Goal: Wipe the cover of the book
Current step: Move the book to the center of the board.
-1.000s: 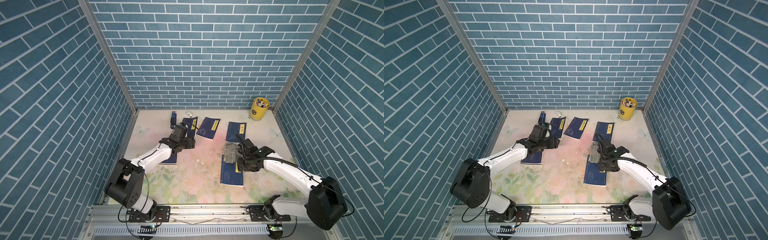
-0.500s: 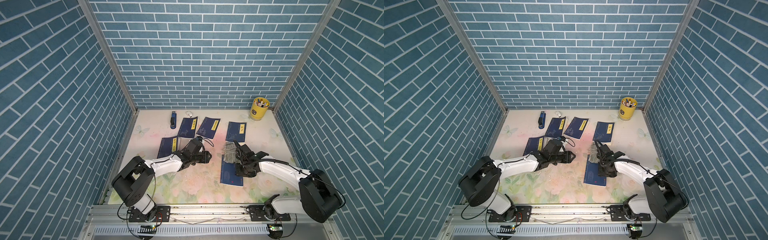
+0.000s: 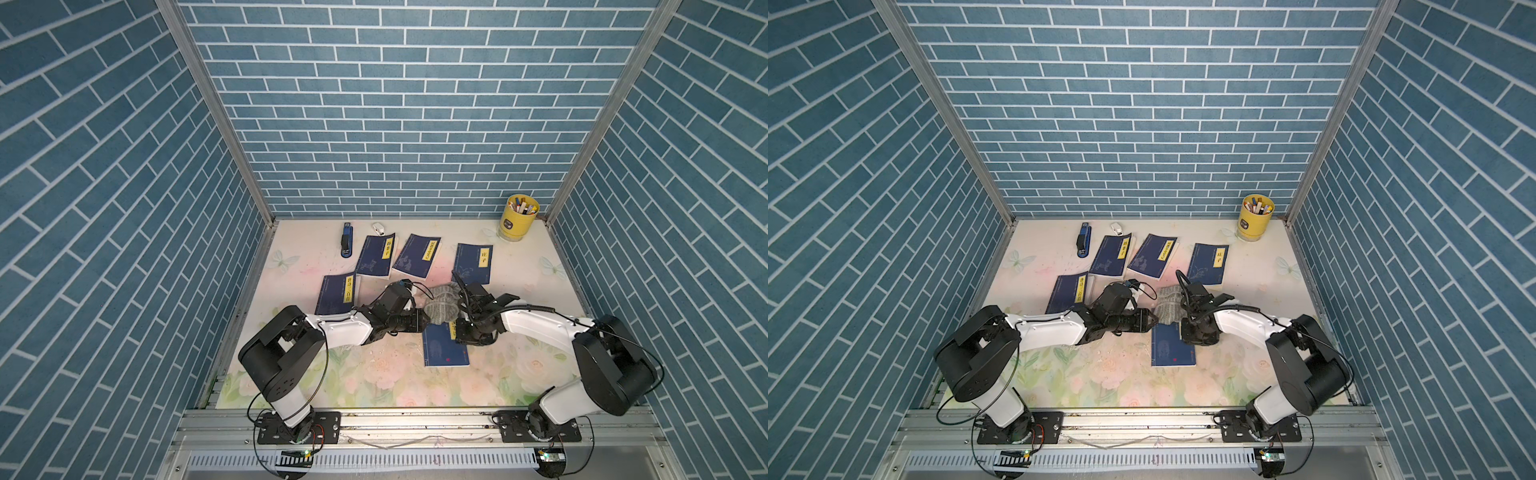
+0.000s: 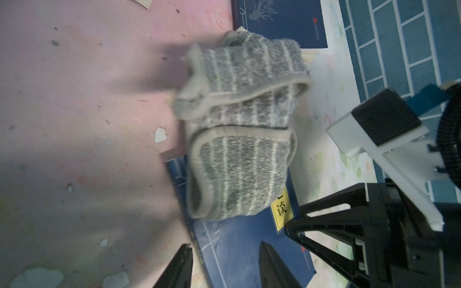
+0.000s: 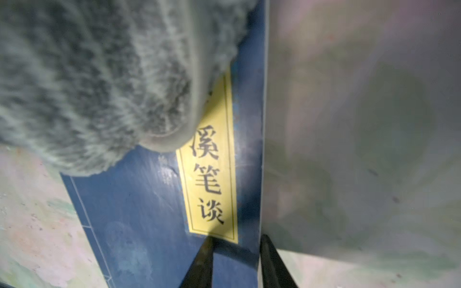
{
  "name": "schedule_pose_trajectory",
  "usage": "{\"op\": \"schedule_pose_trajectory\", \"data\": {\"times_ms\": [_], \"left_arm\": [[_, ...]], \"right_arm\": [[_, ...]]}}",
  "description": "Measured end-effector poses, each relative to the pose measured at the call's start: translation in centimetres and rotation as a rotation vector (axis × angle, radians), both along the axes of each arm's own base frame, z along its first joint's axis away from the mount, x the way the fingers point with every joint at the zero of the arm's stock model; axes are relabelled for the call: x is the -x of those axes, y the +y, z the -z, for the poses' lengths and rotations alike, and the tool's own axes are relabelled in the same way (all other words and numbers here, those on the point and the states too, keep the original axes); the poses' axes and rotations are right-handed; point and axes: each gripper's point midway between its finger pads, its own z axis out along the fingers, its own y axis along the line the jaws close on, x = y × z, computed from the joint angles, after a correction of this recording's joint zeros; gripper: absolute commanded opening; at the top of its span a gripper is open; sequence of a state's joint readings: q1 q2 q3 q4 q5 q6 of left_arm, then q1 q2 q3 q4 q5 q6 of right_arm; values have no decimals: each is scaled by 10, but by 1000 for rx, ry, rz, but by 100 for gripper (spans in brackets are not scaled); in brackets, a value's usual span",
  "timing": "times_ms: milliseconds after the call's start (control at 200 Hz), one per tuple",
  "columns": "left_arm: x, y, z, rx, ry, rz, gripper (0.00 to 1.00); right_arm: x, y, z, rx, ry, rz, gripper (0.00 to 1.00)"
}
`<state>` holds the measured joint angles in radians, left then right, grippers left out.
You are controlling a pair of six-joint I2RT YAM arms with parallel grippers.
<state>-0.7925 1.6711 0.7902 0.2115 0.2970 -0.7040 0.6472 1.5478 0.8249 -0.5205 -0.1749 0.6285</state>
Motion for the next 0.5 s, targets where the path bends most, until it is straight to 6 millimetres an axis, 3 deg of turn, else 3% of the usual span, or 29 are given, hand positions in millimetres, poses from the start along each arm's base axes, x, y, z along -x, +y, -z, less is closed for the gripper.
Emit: {"op": "schedule_pose_trajectory", "data": {"times_ms": [255,500], "left_arm": [[7,16,20,-61,37,-22,44],[-7,42,23,-61,24,-94,42]], "right_arm": [[-18,51,0,-64,-2,-75,28],[-31,75,-1,-104,4,-95,27]]}}
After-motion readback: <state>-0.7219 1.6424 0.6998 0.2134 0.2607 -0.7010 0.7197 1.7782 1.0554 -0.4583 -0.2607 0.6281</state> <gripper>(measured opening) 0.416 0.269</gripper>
